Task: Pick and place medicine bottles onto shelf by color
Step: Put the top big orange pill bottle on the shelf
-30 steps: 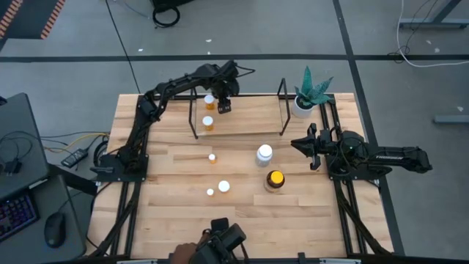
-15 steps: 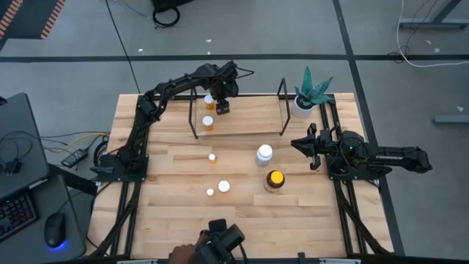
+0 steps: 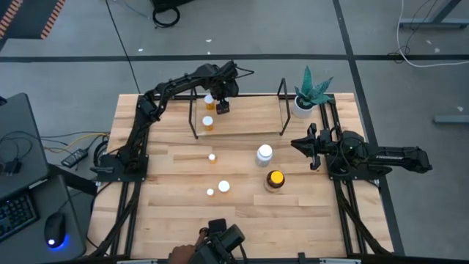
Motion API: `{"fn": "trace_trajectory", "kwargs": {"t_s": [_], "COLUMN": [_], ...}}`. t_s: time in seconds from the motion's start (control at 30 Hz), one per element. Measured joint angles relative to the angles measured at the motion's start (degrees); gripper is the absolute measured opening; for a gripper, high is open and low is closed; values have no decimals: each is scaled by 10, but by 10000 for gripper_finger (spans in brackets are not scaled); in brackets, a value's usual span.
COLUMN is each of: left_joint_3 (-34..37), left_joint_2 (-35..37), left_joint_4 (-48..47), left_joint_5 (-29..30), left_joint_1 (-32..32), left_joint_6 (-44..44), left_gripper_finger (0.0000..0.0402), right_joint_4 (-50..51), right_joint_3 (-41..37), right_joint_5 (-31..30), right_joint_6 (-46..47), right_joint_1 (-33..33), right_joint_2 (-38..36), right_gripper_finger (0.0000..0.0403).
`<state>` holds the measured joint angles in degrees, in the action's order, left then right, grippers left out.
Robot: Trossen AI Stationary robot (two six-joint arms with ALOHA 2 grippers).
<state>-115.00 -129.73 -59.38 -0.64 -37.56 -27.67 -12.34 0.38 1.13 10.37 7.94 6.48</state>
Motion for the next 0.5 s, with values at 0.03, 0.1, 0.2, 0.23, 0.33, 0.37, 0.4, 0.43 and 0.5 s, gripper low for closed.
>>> {"fn": "trace_trajectory", "kwargs": {"t_s": [0.03,0.1,0.2,0.23,0.33,0.37,0.4,0.43,0.5], "left_joint_3": [0,0,0,0,-14,-18,-20,-22,-31], "left_joint_2": [0,0,3,6,7,7,7,7,7], "left_joint_4": [0,0,0,0,-10,-12,-13,-13,-18], "left_joint_5": [0,0,0,0,0,0,0,0,0], "left_joint_1": [0,0,1,2,2,3,4,6,10], "left_joint_6": [0,-1,-1,-3,-3,-2,-2,-2,-2], "left_gripper_finger": [294,300,307,310,315,316,318,319,322], "right_joint_4": [0,0,0,0,0,0,0,0,0], "right_joint_3": [0,0,0,0,0,0,0,0,0], "right_joint_5": [0,0,0,0,0,0,0,0,0], "right_joint_6": [0,0,0,0,0,0,0,0,0], "right_joint_1": [0,0,0,0,0,0,0,0,0], "right_joint_2": [0,0,0,0,0,0,0,0,0], "right_gripper_finger": [57,57,57,57,57,57,57,57,57]}}
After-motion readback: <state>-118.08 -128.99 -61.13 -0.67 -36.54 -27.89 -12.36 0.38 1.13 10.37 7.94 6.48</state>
